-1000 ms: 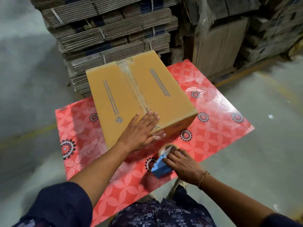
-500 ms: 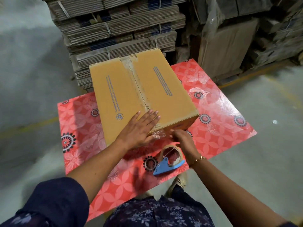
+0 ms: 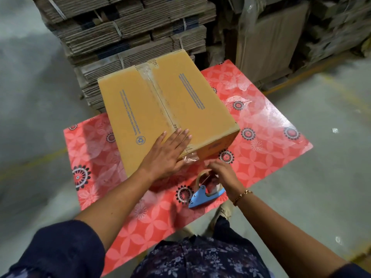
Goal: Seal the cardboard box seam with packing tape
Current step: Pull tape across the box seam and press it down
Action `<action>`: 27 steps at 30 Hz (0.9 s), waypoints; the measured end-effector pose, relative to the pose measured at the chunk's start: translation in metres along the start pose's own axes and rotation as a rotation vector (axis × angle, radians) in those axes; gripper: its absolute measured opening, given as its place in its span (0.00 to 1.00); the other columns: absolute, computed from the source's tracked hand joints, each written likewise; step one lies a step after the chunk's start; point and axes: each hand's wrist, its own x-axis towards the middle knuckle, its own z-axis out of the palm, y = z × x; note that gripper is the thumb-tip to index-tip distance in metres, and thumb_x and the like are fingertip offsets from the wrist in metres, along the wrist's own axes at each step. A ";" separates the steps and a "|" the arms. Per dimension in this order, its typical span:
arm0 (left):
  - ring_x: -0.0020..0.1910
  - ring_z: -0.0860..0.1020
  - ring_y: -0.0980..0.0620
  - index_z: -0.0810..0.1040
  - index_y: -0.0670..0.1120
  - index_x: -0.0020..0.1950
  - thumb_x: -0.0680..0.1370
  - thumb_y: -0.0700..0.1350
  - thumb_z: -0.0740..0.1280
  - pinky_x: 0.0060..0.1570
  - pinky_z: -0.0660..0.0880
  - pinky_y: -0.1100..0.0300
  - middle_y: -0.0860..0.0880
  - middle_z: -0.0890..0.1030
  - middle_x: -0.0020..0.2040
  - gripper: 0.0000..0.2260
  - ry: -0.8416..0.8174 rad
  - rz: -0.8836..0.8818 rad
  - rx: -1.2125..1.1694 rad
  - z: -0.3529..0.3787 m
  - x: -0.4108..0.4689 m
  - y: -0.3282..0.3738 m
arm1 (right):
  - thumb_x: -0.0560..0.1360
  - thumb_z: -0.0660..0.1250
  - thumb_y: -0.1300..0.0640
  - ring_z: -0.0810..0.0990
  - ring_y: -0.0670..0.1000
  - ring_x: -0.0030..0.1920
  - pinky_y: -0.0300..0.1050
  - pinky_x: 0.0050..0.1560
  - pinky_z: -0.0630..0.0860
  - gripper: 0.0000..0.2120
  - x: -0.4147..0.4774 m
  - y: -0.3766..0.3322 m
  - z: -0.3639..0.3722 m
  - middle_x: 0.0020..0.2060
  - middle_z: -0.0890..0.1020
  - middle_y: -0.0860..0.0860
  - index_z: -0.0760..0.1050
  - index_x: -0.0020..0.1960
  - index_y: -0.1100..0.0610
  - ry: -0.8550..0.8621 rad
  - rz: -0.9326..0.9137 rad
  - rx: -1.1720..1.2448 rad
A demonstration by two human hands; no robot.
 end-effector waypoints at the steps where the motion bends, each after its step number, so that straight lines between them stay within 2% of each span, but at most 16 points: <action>1: 0.83 0.46 0.50 0.45 0.50 0.84 0.80 0.66 0.43 0.80 0.48 0.41 0.50 0.46 0.85 0.35 -0.006 0.004 -0.003 -0.001 0.000 0.000 | 0.76 0.67 0.57 0.79 0.49 0.38 0.39 0.40 0.77 0.07 0.004 -0.007 0.001 0.39 0.83 0.51 0.82 0.49 0.59 -0.029 0.002 0.075; 3: 0.83 0.46 0.50 0.46 0.50 0.84 0.81 0.66 0.44 0.80 0.50 0.40 0.50 0.46 0.84 0.35 0.006 0.004 -0.007 -0.003 0.000 0.001 | 0.76 0.70 0.54 0.79 0.49 0.37 0.40 0.42 0.76 0.09 0.009 -0.022 0.005 0.39 0.83 0.52 0.82 0.47 0.60 -0.096 0.009 0.172; 4: 0.83 0.47 0.50 0.47 0.50 0.84 0.81 0.66 0.44 0.80 0.51 0.40 0.50 0.47 0.84 0.35 0.015 0.001 -0.012 -0.004 0.000 0.002 | 0.77 0.71 0.53 0.78 0.49 0.36 0.40 0.40 0.76 0.09 0.011 -0.027 0.007 0.37 0.82 0.52 0.82 0.45 0.60 -0.119 0.009 0.167; 7: 0.83 0.48 0.50 0.48 0.50 0.84 0.81 0.68 0.41 0.79 0.52 0.40 0.50 0.49 0.84 0.36 0.021 -0.002 -0.009 -0.005 -0.001 0.004 | 0.76 0.72 0.54 0.75 0.55 0.30 0.39 0.23 0.73 0.08 0.012 -0.023 0.014 0.34 0.78 0.52 0.82 0.44 0.59 -0.105 0.040 0.036; 10: 0.83 0.49 0.50 0.49 0.49 0.84 0.79 0.69 0.36 0.79 0.53 0.40 0.50 0.50 0.84 0.38 0.024 0.004 -0.022 -0.006 -0.001 0.003 | 0.74 0.73 0.53 0.74 0.60 0.33 0.38 0.18 0.68 0.09 0.013 -0.010 0.018 0.34 0.77 0.53 0.83 0.46 0.59 -0.044 0.036 -0.001; 14: 0.83 0.49 0.50 0.50 0.50 0.84 0.79 0.69 0.38 0.79 0.53 0.39 0.50 0.51 0.84 0.37 0.025 0.001 -0.038 -0.003 -0.001 0.002 | 0.76 0.73 0.53 0.75 0.60 0.32 0.38 0.18 0.67 0.09 0.013 -0.005 0.023 0.31 0.78 0.55 0.83 0.46 0.60 0.025 -0.080 -0.062; 18: 0.83 0.48 0.51 0.49 0.50 0.84 0.81 0.66 0.48 0.79 0.52 0.40 0.51 0.49 0.84 0.35 0.023 -0.011 -0.053 0.000 0.000 0.001 | 0.78 0.71 0.54 0.76 0.58 0.32 0.38 0.19 0.67 0.09 0.014 -0.004 0.031 0.34 0.81 0.56 0.82 0.46 0.61 0.084 -0.138 -0.146; 21: 0.83 0.49 0.50 0.50 0.50 0.84 0.79 0.62 0.52 0.78 0.54 0.39 0.50 0.50 0.84 0.36 0.030 0.011 -0.052 -0.001 -0.001 0.000 | 0.78 0.71 0.52 0.77 0.58 0.31 0.48 0.28 0.72 0.09 0.018 -0.003 0.033 0.33 0.80 0.53 0.81 0.45 0.58 0.105 -0.162 -0.180; 24: 0.83 0.47 0.52 0.48 0.51 0.84 0.77 0.62 0.55 0.79 0.50 0.41 0.52 0.48 0.85 0.37 0.029 0.003 -0.058 -0.002 -0.002 0.000 | 0.77 0.71 0.52 0.79 0.59 0.30 0.54 0.31 0.74 0.09 0.020 -0.001 0.032 0.29 0.80 0.51 0.82 0.44 0.57 0.130 -0.181 -0.224; 27: 0.83 0.50 0.54 0.53 0.52 0.83 0.79 0.62 0.53 0.80 0.49 0.42 0.53 0.52 0.84 0.34 0.071 -0.047 -0.106 0.000 0.001 0.005 | 0.77 0.71 0.53 0.78 0.54 0.28 0.50 0.30 0.73 0.09 0.021 0.000 0.035 0.27 0.79 0.48 0.82 0.43 0.57 0.159 -0.201 -0.223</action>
